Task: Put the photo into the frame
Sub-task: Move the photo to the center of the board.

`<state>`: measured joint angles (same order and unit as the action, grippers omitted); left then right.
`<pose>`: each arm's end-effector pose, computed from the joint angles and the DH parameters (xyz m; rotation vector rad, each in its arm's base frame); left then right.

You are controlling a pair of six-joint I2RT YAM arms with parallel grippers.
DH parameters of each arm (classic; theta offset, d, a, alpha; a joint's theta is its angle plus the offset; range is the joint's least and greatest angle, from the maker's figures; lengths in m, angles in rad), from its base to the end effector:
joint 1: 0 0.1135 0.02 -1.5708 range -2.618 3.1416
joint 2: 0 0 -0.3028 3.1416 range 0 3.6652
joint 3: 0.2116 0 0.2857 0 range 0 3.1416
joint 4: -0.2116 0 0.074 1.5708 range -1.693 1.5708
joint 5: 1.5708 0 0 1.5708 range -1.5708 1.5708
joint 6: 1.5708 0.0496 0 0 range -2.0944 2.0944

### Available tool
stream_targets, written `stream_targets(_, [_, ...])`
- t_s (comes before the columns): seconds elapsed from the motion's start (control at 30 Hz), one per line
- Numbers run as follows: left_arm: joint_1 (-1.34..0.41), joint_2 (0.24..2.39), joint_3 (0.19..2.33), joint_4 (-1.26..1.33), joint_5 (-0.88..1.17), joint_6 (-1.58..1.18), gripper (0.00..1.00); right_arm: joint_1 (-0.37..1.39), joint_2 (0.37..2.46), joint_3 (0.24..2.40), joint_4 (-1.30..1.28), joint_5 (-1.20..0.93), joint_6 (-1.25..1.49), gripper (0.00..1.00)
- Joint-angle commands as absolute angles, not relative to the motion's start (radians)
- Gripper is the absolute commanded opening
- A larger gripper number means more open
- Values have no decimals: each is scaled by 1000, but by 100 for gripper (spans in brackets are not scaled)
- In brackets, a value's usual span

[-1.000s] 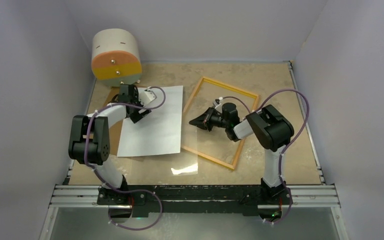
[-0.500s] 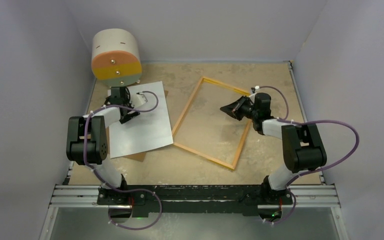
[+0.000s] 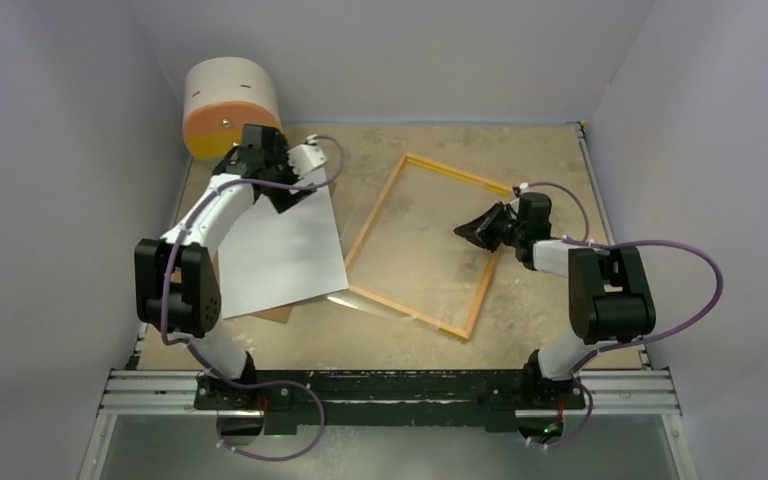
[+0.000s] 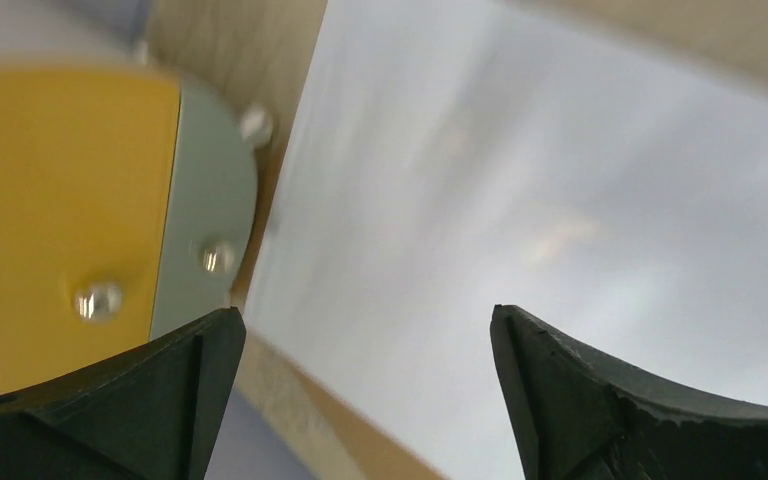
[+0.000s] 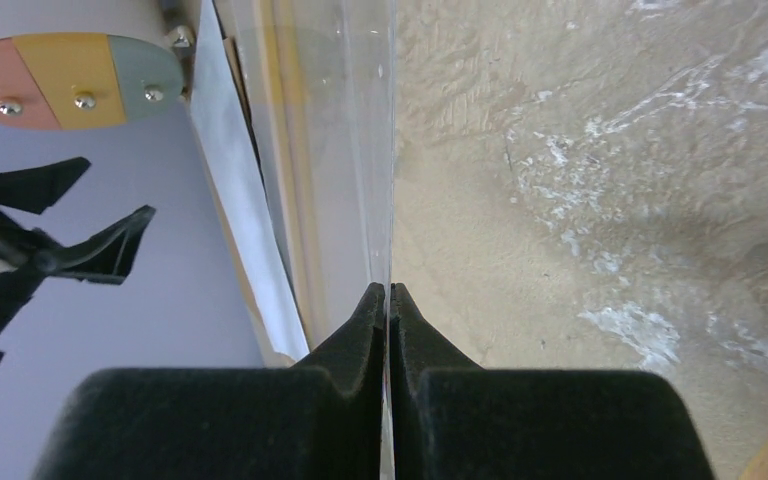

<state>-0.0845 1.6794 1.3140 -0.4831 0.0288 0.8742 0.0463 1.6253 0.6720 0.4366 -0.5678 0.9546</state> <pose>0.4152 -0.0366 0.2780 1.1394 2.1633 0.3227 0.3462 0.0427 0.1656 0.6278 2.1353 1.1744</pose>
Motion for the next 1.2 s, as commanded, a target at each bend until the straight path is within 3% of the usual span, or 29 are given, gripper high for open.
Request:
stream_targets(0.0, [-249, 1695, 1406, -554, 261, 694, 100, 27, 1594, 670, 429, -548, 922, 0])
stream_targets(0.17, [-371, 1836, 1443, -458, 264, 642, 100, 11, 1576, 652, 460, -538, 934, 0])
stream_targets(0.37, [-388, 1967, 1490, -422, 230, 656, 100, -30, 1544, 654, 457, -535, 921, 0])
stream_targets(1.17, [-356, 1953, 1401, -569, 163, 938, 100, -113, 1635, 706, 434, -622, 869, 0])
